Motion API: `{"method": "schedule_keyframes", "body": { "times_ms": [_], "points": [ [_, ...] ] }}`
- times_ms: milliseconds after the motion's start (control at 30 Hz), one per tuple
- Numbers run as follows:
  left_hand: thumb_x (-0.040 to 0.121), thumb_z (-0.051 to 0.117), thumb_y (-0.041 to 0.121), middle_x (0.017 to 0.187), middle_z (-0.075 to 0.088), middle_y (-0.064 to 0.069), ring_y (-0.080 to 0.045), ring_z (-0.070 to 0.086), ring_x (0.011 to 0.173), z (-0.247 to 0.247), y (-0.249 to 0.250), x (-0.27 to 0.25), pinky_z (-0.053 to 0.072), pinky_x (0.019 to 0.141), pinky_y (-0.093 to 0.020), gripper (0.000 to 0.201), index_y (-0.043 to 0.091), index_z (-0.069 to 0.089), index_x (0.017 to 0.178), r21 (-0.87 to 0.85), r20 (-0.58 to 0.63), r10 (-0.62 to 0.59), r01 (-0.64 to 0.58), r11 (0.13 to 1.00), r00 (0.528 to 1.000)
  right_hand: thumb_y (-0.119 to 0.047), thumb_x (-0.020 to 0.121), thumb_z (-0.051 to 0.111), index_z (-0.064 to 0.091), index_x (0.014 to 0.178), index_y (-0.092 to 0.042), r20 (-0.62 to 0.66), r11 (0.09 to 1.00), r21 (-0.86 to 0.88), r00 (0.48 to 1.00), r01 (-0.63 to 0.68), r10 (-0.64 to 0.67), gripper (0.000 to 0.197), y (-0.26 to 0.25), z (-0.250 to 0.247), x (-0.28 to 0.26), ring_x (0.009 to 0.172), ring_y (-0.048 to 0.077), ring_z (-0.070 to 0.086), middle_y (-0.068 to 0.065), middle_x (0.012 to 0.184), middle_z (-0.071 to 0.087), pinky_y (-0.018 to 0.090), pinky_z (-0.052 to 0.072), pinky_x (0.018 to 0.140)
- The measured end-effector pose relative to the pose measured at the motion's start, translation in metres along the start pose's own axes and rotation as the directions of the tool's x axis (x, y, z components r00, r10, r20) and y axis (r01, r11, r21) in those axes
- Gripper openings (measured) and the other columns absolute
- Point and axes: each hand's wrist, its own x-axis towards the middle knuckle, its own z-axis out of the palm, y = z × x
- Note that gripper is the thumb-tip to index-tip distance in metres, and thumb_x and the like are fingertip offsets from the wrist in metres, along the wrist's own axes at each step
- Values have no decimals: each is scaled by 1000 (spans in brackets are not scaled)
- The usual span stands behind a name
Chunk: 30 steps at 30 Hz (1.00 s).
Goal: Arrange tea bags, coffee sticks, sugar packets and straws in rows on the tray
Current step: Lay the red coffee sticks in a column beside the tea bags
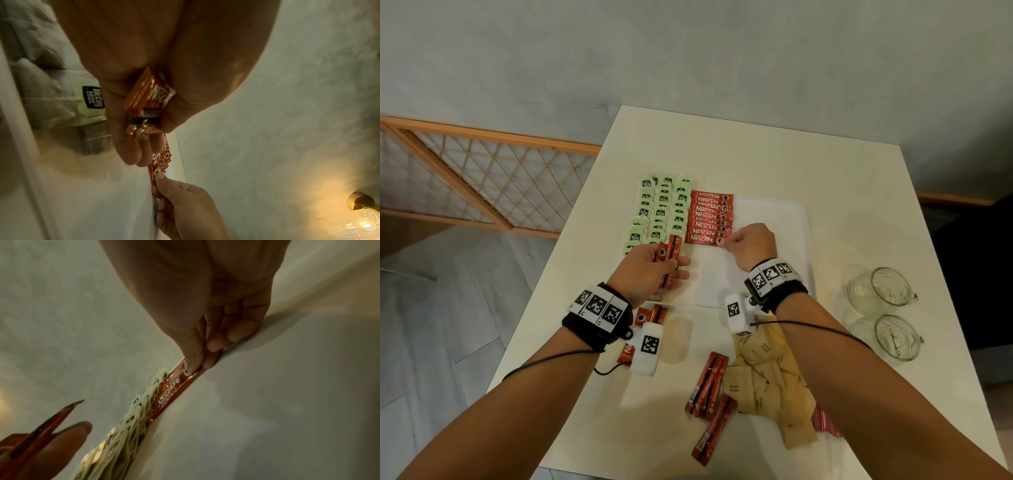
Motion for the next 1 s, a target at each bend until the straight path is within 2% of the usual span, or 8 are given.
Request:
{"method": "schedule_keyframes", "body": {
  "times_ms": [100, 300, 400, 500, 633, 767, 900, 1000],
  "points": [
    [101, 51, 2, 106, 75, -13, -22, 74, 79, 1, 2, -3, 58, 59, -27, 18, -2, 63, 114, -2, 2, -9, 9, 1000, 1000, -31, 87, 79, 81, 94, -11, -5, 1000, -15, 1000, -13, 13, 21, 0, -1, 1, 87, 23, 69, 6, 97, 76, 26, 50, 76],
    [104, 50, 13, 105, 76, -10, -26, 72, 80, 3, 3, -6, 57, 55, -29, 20, 2, 63, 115, 14, 38, -35, 35, 999, 999, -33, 87, 80, 81, 94, -11, -2, 999, -27, 1000, -21, 21, 23, -1, -4, 0, 77, 18, 62, 5, 94, 76, 25, 46, 72],
    [104, 51, 18, 103, 76, -10, -26, 73, 77, 3, 2, -6, 59, 58, -30, 22, 2, 64, 114, 50, 56, -51, 49, 998, 997, -35, 87, 79, 80, 85, -13, 16, 1000, -13, 1000, -19, 19, 21, 0, -8, -3, 76, 19, 64, 2, 83, 74, 26, 47, 72],
    [104, 52, 21, 101, 77, -8, -25, 73, 74, 3, 1, -6, 57, 56, -27, 23, 4, 65, 112, 111, 62, -54, 47, 993, 997, -35, 88, 78, 71, 73, -23, 39, 999, 50, 999, 4, -6, 21, -1, -12, -12, 75, 17, 63, -6, 75, 66, 28, 50, 73],
    [102, 56, 25, 95, 78, -7, -21, 71, 67, 4, 1, -6, 54, 53, -24, 25, 3, 68, 107, 162, 58, -36, 26, 986, 998, -37, 93, 72, 72, 86, -23, 117, 985, 146, 987, 96, -113, 15, -5, -14, -25, 78, 14, 65, -2, 86, 72, 28, 51, 75],
    [101, 58, 27, 93, 78, -6, -19, 70, 64, 7, 1, -6, 53, 55, -25, 27, 3, 70, 103, 197, 66, -9, -4, 980, 998, -33, 101, 59, 73, 100, -19, 280, 950, 275, 933, 147, -226, 20, -16, -17, -43, 65, 8, 62, 0, 89, 73, 25, 51, 62],
    [99, 61, 27, 88, 77, -5, -15, 68, 61, 8, -1, -6, 50, 52, -23, 29, 0, 71, 103, 209, 86, 3, -21, 978, 996, -25, 99, 64, 72, 92, -19, 355, 931, 318, 887, 182, -295, 12, -22, -14, -50, 63, 4, 61, -4, 83, 73, 23, 51, 61],
    [97, 63, 31, 83, 76, -3, -11, 61, 58, 8, 1, -5, 41, 44, -20, 34, -1, 70, 103, 238, 76, 24, -41, 970, 997, -18, 97, 67, 67, 95, -17, 316, 897, 409, 896, 166, -311, 2, -20, -13, -50, 59, 7, 60, -2, 77, 72, 24, 48, 58]
  ]
}}
